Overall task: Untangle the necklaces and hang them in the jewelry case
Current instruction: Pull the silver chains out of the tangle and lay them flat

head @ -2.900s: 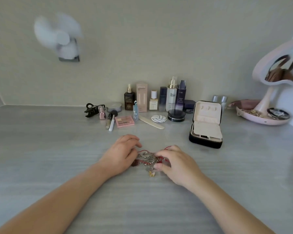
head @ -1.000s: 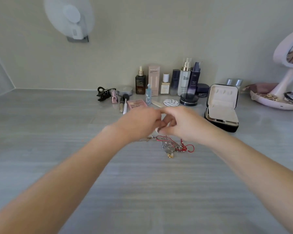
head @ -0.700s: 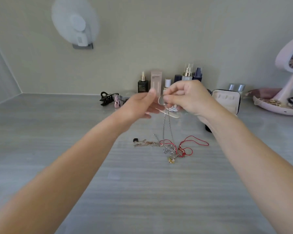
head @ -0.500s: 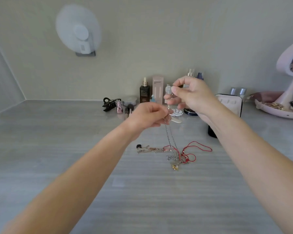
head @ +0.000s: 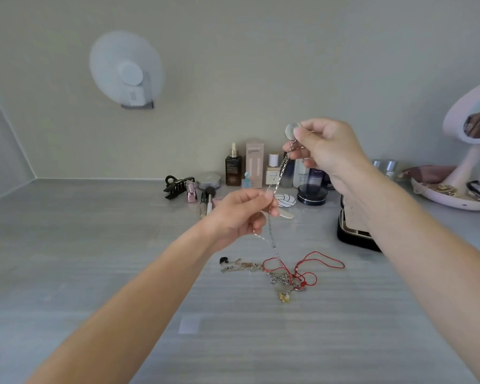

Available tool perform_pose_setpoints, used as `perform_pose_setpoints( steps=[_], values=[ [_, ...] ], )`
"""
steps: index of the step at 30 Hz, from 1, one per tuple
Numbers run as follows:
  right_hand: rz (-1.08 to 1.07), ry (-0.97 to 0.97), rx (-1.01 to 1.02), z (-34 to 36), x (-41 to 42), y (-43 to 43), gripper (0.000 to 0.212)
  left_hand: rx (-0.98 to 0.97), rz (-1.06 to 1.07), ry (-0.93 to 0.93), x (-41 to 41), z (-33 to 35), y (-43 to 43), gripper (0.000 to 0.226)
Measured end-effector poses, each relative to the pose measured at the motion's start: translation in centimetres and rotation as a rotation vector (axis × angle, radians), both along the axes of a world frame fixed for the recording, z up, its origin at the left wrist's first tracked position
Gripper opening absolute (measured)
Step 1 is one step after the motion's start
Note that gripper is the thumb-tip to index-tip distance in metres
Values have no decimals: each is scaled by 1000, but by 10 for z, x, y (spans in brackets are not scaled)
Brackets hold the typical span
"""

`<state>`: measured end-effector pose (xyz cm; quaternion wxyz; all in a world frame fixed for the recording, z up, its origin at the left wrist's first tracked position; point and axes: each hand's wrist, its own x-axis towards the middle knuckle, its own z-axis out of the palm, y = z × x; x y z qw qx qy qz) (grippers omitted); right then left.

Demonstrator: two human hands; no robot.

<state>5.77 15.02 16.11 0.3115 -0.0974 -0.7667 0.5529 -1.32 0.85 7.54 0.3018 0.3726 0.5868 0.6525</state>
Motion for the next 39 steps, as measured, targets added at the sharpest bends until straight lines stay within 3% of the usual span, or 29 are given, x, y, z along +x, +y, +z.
perform_pose_setpoints(
  steps=[5,19,25,30,34,36,39],
  values=[
    [-28,45,-8,4,1,2,15,56,16,-103,-5,-2,-2,24],
    [-139,119,-44,39,2,8,18,-127,91,41,-6,-28,1,24],
    [-174,79,-122,20,9,21,17,-142,184,73,-29,-34,-10,25],
    [-189,-73,-320,-47,15,44,12,-383,322,279,-59,-34,-39,26],
    [-186,-270,-434,-102,16,49,7,-639,408,578,-70,-42,-48,27],
    [-225,-378,-373,-121,14,49,8,-777,358,708,-72,-47,-49,27],
    [-272,-489,-112,-138,8,55,4,-873,347,815,-75,-54,-49,26]
  ],
)
